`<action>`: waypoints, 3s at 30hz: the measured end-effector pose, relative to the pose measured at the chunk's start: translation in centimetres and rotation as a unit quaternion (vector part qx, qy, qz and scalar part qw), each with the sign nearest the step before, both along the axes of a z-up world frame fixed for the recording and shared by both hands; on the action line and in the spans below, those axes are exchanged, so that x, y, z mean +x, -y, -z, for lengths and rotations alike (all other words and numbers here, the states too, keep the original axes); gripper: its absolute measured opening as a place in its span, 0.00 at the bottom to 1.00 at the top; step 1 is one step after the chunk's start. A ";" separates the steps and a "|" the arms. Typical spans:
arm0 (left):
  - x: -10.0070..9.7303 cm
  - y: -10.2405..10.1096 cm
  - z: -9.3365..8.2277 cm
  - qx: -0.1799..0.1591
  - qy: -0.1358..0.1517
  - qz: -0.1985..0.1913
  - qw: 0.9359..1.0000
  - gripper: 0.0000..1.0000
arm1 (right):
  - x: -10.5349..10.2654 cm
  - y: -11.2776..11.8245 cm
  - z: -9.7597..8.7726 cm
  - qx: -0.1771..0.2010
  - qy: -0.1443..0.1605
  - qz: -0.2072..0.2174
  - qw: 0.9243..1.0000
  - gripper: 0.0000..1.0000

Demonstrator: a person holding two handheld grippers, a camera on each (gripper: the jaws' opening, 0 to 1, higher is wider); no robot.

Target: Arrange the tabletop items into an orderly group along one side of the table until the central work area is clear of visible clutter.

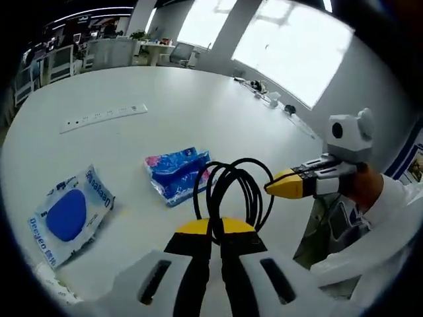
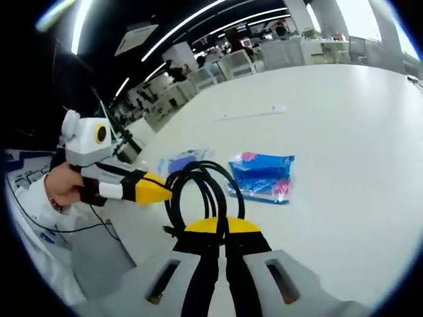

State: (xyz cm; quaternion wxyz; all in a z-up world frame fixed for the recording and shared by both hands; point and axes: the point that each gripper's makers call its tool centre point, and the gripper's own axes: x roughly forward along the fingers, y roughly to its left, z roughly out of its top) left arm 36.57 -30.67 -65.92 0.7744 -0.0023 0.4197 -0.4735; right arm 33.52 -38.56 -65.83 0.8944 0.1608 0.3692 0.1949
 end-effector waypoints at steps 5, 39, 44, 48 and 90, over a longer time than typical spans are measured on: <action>-0.6 0.4 1.9 0.004 -0.027 -0.001 1.000 0.01 | -0.7 0.4 1.7 0.000 -0.019 -0.002 1.000 0.00; 0.7 1.4 8.7 0.021 -0.113 -0.025 0.993 0.00 | 0.6 1.6 8.2 0.009 -0.085 0.010 0.996 0.00; 0.9 1.4 9.4 0.019 -0.123 -0.033 0.992 0.01 | 0.7 1.6 8.8 0.014 -0.090 0.016 0.996 0.00; 1.0 1.4 9.9 0.016 -0.130 -0.040 0.991 0.01 | 0.8 1.6 9.2 0.018 -0.095 0.021 0.995 0.00; 2.3 0.7 9.0 -0.005 -0.090 -0.039 0.995 0.00 | 0.8 2.5 9.4 0.004 -0.086 0.040 0.995 0.08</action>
